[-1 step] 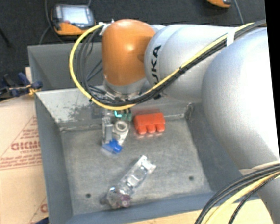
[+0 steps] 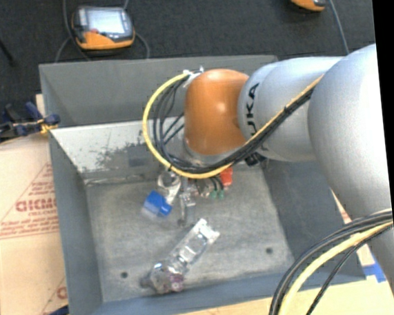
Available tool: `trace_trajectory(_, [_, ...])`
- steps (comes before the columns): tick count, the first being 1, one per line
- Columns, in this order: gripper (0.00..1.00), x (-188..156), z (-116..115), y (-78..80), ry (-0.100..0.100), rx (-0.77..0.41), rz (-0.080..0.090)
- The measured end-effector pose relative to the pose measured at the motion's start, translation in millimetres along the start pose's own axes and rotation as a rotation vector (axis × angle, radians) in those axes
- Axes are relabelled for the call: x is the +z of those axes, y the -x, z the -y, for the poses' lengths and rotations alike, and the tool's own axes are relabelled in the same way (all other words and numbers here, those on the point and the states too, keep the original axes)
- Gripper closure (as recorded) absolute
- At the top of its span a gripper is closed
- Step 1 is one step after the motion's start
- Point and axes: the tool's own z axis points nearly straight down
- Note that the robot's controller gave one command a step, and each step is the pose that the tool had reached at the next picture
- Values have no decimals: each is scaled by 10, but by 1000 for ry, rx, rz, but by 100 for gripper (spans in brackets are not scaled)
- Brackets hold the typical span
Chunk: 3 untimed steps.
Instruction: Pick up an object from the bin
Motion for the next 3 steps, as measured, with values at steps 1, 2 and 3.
trace_trajectory(1, [0,388,-149,123,3,-357,7])
trace_trajectory(2, [100,371,-155,131,5,-352,9])
trace_trajectory(3, [100,-770,-134,39,1,-344,20])
